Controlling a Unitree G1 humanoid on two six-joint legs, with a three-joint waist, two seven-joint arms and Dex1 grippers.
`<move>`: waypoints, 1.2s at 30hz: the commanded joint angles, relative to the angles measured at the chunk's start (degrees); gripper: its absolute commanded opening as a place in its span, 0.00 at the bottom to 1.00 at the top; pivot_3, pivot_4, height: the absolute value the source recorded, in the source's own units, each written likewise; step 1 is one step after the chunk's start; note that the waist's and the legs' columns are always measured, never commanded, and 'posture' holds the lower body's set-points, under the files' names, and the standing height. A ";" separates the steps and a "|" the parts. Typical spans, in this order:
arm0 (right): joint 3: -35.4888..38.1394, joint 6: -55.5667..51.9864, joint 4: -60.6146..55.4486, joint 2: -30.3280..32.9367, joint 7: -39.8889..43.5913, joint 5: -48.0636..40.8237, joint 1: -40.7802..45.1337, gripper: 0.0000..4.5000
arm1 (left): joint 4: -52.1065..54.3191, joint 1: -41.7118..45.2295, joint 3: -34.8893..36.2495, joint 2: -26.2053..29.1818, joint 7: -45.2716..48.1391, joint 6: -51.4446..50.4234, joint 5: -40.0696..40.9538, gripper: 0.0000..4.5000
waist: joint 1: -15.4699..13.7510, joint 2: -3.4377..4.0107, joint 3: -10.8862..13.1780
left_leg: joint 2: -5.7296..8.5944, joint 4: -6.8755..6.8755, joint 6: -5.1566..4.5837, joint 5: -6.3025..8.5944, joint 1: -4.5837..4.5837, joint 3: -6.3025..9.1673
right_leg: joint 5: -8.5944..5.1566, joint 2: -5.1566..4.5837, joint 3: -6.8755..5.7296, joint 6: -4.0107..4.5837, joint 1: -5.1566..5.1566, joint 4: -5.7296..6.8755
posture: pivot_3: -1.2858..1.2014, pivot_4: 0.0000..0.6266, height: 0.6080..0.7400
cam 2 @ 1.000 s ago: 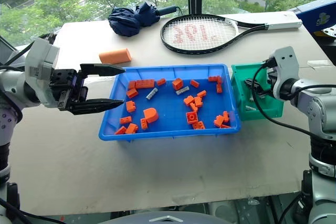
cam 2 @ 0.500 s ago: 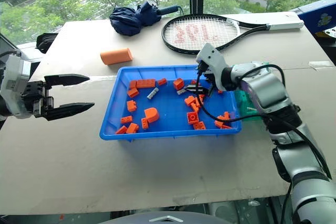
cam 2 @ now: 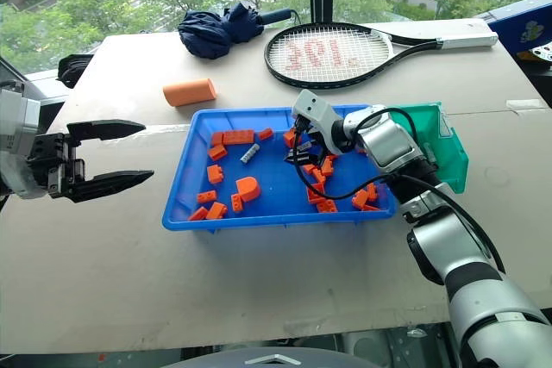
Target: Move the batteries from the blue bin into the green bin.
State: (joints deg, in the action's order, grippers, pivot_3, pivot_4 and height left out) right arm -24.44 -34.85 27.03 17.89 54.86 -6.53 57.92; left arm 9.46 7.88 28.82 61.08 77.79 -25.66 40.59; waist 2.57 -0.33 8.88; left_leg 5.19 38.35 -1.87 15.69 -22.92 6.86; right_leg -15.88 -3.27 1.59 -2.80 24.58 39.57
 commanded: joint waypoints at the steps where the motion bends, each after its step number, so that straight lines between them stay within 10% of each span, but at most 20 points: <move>1: -0.21 -0.22 0.97 -0.63 1.60 1.56 1.80 0.97 | 3.04 0.66 1.13 0.35 -0.44 -0.44 1.69 1.00 | 0.01 0.00 0.00 | 0.00 0.00 0.00 0.00 0.00 0.00 | 0.00 0.00 0.00 0.00 0.00 0.00 | 0.52 0.24 1.00; 8: 0.36 0.08 4.19 -2.24 1.70 3.53 1.44 0.80 | 3.88 1.56 0.40 0.12 -0.93 -0.73 2.31 1.00 | 0.07 0.00 0.00 | 0.00 0.00 0.01 -0.01 0.00 0.00 | 0.00 0.00 0.00 0.00 0.04 0.06 | 0.52 0.24 1.00; 16: 0.01 0.91 2.82 -2.73 1.75 5.80 0.35 0.03 | 3.73 2.35 -0.54 -0.01 -0.88 -0.85 2.45 1.00 | 0.11 0.00 -0.01 | 0.00 0.00 0.02 -0.01 0.01 -0.01 | 0.00 0.00 0.01 0.00 0.04 0.09 | 0.52 0.24 1.00; 28: 5.37 -11.24 -20.11 2.00 2.05 1.81 -3.63 0.01 | 1.99 6.60 -5.23 -2.03 -0.34 0.12 2.25 1.00 | -0.02 -0.01 0.00 | 0.00 0.01 0.02 -0.01 0.01 0.00 | 0.00 0.00 0.00 0.00 0.05 0.12 | 0.52 0.24 1.00; 36: 22.28 -29.52 -38.42 8.48 -5.93 -6.29 -6.67 0.01 | 1.85 12.31 -9.63 -4.33 -0.45 -0.42 3.16 1.00 | -0.42 -0.02 -0.02 | 0.02 0.03 0.02 -0.01 -0.03 0.02 | 0.00 -0.02 -0.02 0.00 0.06 0.14 | 0.52 0.24 1.00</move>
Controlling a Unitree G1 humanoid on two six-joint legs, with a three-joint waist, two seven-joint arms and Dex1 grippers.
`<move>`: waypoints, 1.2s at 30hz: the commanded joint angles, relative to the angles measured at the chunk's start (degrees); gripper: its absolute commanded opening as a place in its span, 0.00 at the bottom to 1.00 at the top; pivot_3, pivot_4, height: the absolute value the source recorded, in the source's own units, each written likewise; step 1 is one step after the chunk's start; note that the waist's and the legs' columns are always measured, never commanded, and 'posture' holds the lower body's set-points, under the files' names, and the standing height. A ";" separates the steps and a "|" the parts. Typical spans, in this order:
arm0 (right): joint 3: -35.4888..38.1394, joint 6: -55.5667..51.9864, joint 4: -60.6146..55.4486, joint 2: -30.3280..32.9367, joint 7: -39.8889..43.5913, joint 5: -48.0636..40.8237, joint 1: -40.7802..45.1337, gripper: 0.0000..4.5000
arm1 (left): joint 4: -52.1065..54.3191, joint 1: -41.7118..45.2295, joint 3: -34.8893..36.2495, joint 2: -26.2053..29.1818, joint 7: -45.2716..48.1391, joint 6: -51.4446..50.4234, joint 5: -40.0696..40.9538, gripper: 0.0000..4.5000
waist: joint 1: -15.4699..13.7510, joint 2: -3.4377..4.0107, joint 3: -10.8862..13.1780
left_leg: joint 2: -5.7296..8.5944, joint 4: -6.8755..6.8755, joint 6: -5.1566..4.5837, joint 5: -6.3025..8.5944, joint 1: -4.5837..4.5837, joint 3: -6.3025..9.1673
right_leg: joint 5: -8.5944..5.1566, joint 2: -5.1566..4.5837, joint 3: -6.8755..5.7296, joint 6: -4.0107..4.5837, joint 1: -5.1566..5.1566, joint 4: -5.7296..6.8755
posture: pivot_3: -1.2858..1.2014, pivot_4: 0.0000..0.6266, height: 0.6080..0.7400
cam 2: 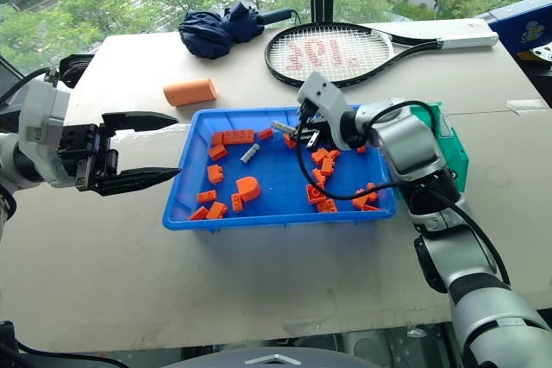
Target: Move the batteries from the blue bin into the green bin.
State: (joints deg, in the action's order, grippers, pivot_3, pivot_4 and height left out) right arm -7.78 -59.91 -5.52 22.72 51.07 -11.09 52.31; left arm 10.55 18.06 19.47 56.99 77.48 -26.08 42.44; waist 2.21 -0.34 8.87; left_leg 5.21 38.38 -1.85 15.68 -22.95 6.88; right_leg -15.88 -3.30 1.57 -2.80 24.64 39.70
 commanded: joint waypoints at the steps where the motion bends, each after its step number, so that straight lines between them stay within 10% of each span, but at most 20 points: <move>1: 7.29 -6.22 -7.62 5.84 -2.84 -2.10 -1.86 0.01 | 0.95 2.94 -0.72 -0.55 -0.24 -0.26 1.57 1.00 | -0.23 -0.03 -0.02 | 0.01 0.00 0.00 0.00 0.00 0.01 | 0.00 -0.02 -0.01 0.00 -0.01 0.00 | 0.52 0.24 1.00; 8: 16.96 -12.31 -13.59 21.94 -4.55 -4.05 -12.77 0.01 | 0.27 9.13 -4.06 -3.02 -1.30 -2.26 2.64 1.00 | 0.01 -0.02 -0.01 | 0.07 0.00 -0.02 0.00 -0.04 -0.02 | 0.00 -0.09 -0.02 0.00 0.00 0.00 | 0.52 0.24 1.00; 15: 20.10 -10.17 -12.76 24.68 -6.87 -5.51 -23.27 0.01 | -2.65 13.05 -8.15 -4.16 -4.82 -1.88 -2.61 1.00 | 0.27 -0.03 -0.02 | -0.02 0.01 -0.02 0.00 0.06 -0.28 | 0.00 0.00 0.21 -0.01 0.01 0.12 | 0.52 0.24 1.00; 24: 16.98 -4.84 -11.84 25.78 -7.24 -7.50 -20.35 0.83 | -4.07 11.72 -7.21 -2.16 -5.90 -1.65 -6.01 1.00 | 0.25 -0.03 -0.01 | -0.01 0.03 -0.02 0.00 0.05 -0.30 | 0.00 0.00 0.24 -0.01 0.03 0.10 | 0.52 0.24 1.00; 36: -6.17 6.25 0.49 0.92 -7.91 -6.94 -0.95 0.83 | -5.02 -2.91 5.94 5.32 -5.60 -1.03 -7.99 1.00 | 0.55 -0.07 -0.03 | -0.16 -0.05 0.00 0.00 0.04 -0.32 | 0.00 0.11 0.24 0.00 0.10 0.04 | 0.52 0.24 1.00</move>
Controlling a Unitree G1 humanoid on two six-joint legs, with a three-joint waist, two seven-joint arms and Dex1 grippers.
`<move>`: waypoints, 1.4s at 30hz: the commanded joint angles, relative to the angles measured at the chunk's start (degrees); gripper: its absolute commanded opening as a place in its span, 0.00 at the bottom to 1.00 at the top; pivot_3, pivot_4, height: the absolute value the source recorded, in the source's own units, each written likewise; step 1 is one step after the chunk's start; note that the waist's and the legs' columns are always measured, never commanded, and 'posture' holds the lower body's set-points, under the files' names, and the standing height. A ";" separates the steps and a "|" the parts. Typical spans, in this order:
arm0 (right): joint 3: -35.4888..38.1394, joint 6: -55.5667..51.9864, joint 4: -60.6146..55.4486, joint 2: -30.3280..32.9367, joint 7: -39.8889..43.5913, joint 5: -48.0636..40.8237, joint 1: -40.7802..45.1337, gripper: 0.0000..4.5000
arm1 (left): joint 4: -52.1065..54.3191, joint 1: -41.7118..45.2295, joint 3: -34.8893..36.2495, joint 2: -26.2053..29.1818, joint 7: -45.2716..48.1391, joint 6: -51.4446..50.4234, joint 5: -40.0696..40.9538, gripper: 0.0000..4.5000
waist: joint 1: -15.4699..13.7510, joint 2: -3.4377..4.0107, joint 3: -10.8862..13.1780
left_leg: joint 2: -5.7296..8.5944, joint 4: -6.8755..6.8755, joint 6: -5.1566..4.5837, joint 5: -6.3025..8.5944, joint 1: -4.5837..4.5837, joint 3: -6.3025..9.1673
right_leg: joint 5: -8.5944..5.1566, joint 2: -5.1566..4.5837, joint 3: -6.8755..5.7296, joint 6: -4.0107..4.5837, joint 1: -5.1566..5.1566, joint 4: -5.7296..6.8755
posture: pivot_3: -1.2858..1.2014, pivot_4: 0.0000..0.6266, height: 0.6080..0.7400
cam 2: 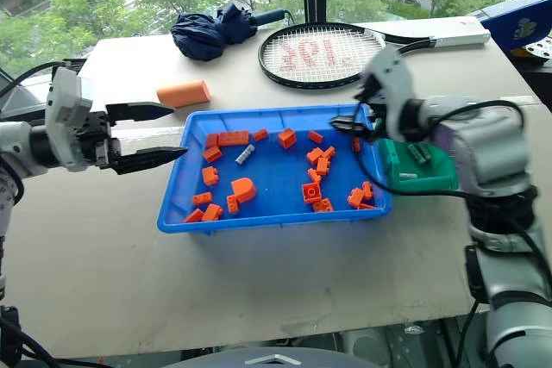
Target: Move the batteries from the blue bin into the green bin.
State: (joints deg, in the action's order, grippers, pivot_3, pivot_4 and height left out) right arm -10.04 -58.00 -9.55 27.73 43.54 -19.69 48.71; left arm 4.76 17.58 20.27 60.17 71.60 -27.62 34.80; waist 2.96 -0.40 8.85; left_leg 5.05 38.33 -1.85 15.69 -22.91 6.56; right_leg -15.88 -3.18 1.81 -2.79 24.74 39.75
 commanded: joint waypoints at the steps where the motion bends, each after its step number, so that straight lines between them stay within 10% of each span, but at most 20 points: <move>1: -5.27 5.95 7.34 -6.98 -1.05 2.35 3.53 0.83 | 1.02 -4.24 6.73 2.58 0.37 0.28 -0.42 1.00 | -0.41 -0.02 0.00 | 0.01 0.01 0.00 0.00 -0.01 0.00 | 0.00 -0.02 0.00 0.00 0.00 -0.01 | 0.52 0.24 1.00; 18: -12.76 35.02 46.92 -29.70 -1.09 14.86 12.74 0.83 | 8.77 -18.05 18.56 1.47 -1.16 -2.96 0.69 1.00 | 0.13 -0.07 -0.03 | 0.07 0.01 0.06 -0.02 0.03 0.16 | 0.00 -0.02 -0.16 0.01 -0.02 0.04 | 0.52 0.24 1.00; 40: -7.03 39.76 64.82 -37.10 -5.31 19.98 15.46 0.83 | 7.57 -15.91 16.82 2.18 -0.93 -2.19 1.45 1.00 | 2.48 -0.03 -0.02 | 0.07 -0.05 0.09 -0.04 0.06 0.25 | 0.01 -0.01 -0.19 0.03 -0.02 0.06 | 0.52 0.24 1.00; 42: -6.99 40.27 64.65 -37.10 -5.37 20.52 15.11 0.72 | 7.27 -15.56 16.67 2.31 -0.77 -2.12 1.35 1.00 | 2.52 -0.03 -0.02 | 0.07 -0.05 0.10 -0.04 0.07 0.24 | 0.01 -0.01 -0.19 0.03 -0.02 0.06 | 0.52 0.24 1.00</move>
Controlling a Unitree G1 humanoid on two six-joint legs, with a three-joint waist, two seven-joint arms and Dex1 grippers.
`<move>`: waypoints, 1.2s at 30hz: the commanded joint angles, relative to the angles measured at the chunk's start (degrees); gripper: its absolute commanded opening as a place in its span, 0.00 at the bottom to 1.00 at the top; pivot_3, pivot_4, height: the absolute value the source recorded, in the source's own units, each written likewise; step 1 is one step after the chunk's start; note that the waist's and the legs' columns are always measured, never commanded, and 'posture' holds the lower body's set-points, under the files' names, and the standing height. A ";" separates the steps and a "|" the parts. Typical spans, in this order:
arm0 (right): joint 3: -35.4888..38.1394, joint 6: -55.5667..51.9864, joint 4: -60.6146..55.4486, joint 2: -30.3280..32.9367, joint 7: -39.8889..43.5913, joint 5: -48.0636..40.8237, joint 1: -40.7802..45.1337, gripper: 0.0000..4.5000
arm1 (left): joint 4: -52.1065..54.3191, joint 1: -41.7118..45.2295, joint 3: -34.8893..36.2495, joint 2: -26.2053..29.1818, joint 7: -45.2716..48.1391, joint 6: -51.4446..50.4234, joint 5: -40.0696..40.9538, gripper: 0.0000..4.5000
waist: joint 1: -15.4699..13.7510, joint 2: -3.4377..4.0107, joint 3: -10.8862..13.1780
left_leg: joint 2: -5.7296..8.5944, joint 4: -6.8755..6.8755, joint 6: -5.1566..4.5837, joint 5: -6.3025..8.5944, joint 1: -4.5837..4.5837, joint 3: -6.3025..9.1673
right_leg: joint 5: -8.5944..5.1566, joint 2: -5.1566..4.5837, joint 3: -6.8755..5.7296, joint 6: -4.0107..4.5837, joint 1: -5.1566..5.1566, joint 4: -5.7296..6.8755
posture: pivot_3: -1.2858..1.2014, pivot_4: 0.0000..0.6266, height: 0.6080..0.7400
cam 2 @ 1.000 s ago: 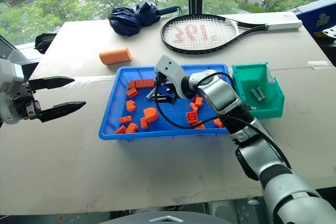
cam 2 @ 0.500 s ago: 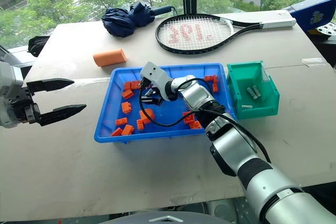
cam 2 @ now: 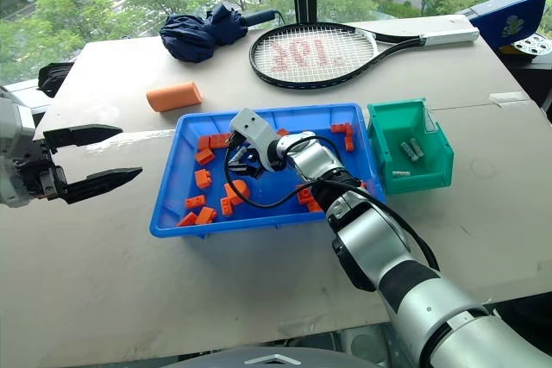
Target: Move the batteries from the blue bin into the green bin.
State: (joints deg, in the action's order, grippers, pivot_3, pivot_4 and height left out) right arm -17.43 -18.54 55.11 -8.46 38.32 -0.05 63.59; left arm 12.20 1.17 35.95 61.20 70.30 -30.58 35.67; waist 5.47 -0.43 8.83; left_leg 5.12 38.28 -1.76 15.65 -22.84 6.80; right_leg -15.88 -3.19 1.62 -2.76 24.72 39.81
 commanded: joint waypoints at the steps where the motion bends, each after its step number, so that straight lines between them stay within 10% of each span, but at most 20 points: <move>1: 0.49 0.97 -0.08 -0.93 -0.22 1.07 0.16 0.66 | -0.27 0.94 0.93 1.32 0.63 0.87 0.43 1.00 | 0.02 0.00 0.00 | 0.00 0.00 0.00 0.00 0.00 0.00 | 0.00 0.00 0.00 0.00 0.00 0.00 | 0.52 0.24 1.00; 3: 0.65 1.00 -0.62 -0.96 -0.09 1.35 0.10 0.46 | -0.48 1.14 0.73 1.35 0.83 0.92 0.36 1.00 | 0.03 0.00 0.00 | 0.00 0.00 0.00 0.00 0.00 0.00 | 0.00 0.00 0.00 0.00 0.00 0.01 | 0.52 0.24 1.00; 13: 0.55 -8.46 -24.32 3.57 5.73 -0.76 -5.30 0.46 | -0.70 3.74 -1.47 0.74 1.04 0.62 1.46 1.00 | -0.12 0.00 0.00 | 0.00 0.01 0.00 0.00 -0.02 0.04 | 0.00 -0.01 -0.01 0.00 0.00 0.00 | 0.52 0.24 1.00; 21: 8.43 -38.45 -68.92 20.39 7.70 -11.66 -13.55 0.46 | 0.75 15.53 -11.36 -2.05 -0.10 -1.44 6.41 1.00 | -1.86 -0.03 -0.02 | 0.08 0.10 -0.01 0.01 -0.11 0.14 | 0.00 -0.07 -0.09 -0.01 -0.02 0.01 | 0.52 0.24 1.00; 36: 27.40 -50.80 -82.53 49.72 2.93 -14.97 -31.73 0.46 | -1.81 34.22 -25.17 -9.20 2.04 -1.85 7.91 1.00 | -2.90 -0.05 -0.03 | 0.03 0.09 -0.01 0.00 -0.09 -0.10 | 0.00 -0.06 0.07 -0.01 -0.01 0.03 | 0.52 0.24 1.00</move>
State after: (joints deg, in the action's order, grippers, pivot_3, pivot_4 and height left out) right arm 5.97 -69.85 -25.20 39.36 42.32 -14.74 34.00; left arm 10.56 33.64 10.65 52.06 71.47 -32.84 42.98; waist 2.57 -0.48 8.80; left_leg 5.15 38.37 -1.77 15.65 -22.91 6.69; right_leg -15.87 -3.24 1.70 -2.77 24.72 39.85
